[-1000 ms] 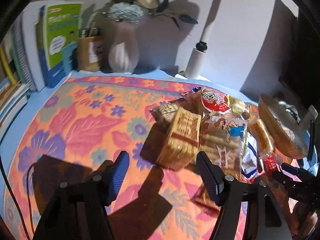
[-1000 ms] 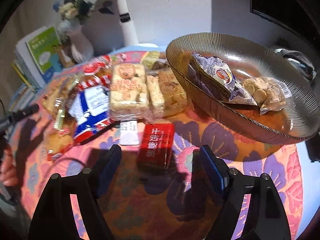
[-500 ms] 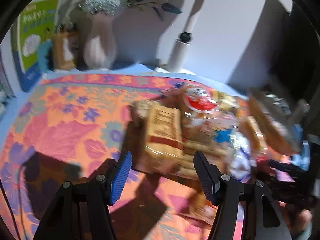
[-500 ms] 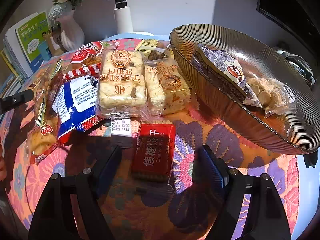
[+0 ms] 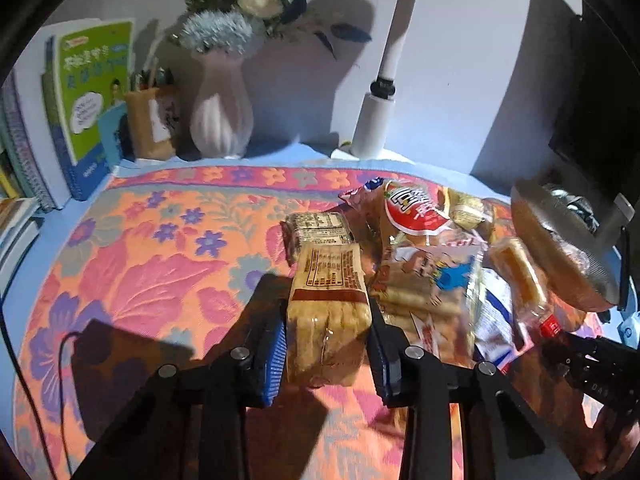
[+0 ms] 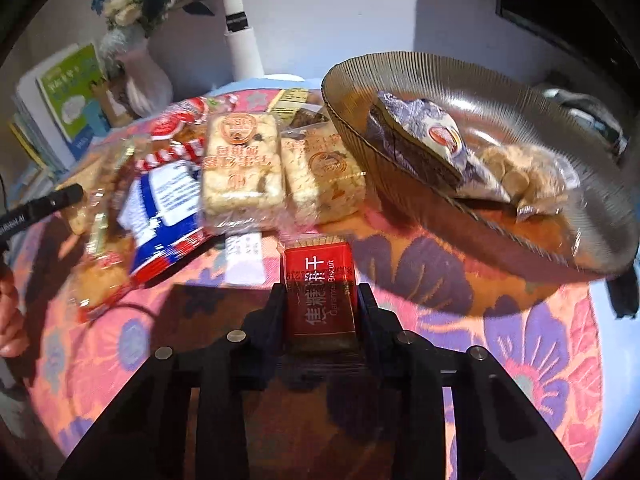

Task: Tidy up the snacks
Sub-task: 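Grasp the wafer block with the left tool while the right tool grasps the red caramel biscuit pack, then lift both packs over the glass bowl and open both tools to release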

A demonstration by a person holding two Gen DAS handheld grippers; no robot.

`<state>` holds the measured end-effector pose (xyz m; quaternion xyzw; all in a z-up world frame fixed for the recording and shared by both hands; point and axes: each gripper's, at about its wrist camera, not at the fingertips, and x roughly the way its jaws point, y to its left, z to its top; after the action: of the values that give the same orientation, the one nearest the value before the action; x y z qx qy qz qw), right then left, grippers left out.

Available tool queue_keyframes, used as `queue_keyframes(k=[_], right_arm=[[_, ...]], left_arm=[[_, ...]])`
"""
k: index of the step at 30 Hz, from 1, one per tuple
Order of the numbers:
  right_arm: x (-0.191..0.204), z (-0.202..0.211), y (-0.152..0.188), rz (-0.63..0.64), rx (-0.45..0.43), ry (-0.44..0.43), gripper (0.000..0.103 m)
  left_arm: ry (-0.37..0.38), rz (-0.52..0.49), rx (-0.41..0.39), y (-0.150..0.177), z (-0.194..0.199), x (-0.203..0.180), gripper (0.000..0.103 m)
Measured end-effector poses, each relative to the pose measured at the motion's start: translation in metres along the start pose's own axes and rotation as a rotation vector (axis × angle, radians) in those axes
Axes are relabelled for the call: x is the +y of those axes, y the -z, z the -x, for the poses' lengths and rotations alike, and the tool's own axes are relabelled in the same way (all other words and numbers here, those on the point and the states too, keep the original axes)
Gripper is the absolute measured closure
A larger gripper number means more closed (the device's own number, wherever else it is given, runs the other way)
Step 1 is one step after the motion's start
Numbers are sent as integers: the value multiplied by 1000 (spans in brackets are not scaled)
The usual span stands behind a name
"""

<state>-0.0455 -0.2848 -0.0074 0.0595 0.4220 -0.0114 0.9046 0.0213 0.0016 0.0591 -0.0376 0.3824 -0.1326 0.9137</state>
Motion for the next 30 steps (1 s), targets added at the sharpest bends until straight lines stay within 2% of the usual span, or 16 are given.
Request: queue_keyframes(k=[7,10,14,17,22,25,30], right_arm=[[-8,31,25,-25,-14,-89,70],[-6,43,35,-10,-24,-86,70],[-4,55,43,14,-36,-78,70],[-1,54,45,37,-37,-54,70],[1,48,53,61,-19,-27,70],[0,37,54,53,7,-37,68],[3,33,53,61,3,-31,64]], left_arm=[[48,32,-47,17,39,-1,69],[84,33,-53,25,48,-7,69],[76,28,-52,37,57,-11,69],[62,32,-43,46,57,-5,69],[88,4,-17,55,59,-6,69],[69,-17,5,61,53,-12,69],[43,-10,53,74,40,-13,69]])
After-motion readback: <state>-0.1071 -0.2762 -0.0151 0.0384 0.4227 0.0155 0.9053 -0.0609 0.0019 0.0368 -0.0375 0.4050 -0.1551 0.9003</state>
